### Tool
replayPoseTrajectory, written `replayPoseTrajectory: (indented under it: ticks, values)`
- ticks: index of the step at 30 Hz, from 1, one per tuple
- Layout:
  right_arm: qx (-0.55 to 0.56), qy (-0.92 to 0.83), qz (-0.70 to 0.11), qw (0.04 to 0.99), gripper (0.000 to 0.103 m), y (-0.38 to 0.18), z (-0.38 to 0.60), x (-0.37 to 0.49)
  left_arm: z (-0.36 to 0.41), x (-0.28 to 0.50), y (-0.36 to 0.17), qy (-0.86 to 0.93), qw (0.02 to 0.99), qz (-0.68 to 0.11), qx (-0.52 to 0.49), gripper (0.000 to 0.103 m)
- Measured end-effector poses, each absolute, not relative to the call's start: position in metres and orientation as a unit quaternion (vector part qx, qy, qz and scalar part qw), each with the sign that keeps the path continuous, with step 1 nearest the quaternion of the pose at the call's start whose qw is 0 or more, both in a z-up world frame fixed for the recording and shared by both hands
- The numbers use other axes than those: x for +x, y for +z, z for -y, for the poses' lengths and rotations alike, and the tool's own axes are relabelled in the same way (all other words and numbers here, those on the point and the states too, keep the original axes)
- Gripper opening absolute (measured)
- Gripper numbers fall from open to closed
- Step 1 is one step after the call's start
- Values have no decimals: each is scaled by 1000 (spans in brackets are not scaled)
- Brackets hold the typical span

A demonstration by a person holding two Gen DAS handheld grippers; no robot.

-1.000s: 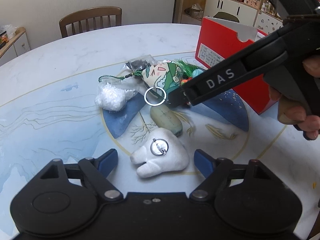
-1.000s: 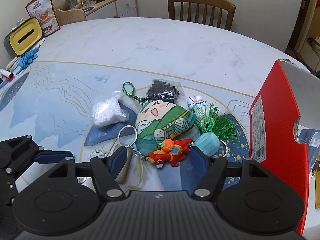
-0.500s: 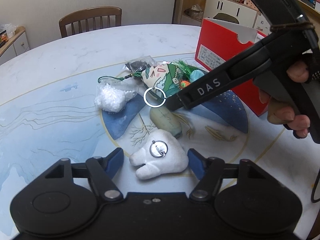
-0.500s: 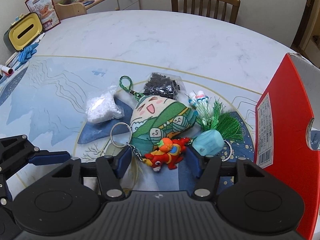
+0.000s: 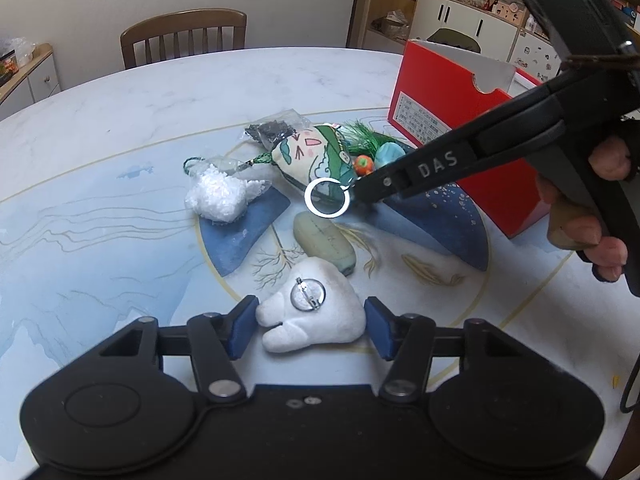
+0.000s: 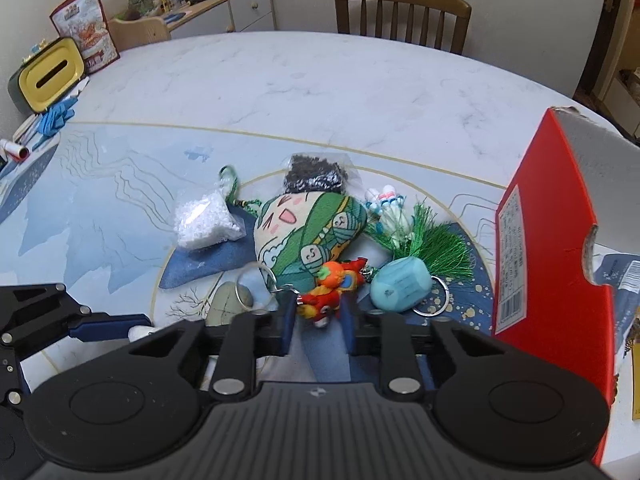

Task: Organize objects
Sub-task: 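Grasp the white plush tooth with the left tool while the right tool grasps the red parrot keychain, then carry the plush tooth and parrot keychain into the shoebox and open both tools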

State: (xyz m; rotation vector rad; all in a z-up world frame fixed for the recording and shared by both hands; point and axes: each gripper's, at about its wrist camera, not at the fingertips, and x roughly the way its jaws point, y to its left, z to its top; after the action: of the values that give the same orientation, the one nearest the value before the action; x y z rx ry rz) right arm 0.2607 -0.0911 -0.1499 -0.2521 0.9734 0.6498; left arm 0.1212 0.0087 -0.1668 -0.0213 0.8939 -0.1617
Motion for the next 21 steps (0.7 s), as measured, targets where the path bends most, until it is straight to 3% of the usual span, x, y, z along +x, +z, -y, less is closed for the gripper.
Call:
replayPoseTrajectory:
  ticks: [21]
  values:
    - [-60,300,-447,841,11,-102,134,244,3,126,-134,-50,900,-431,-35,49]
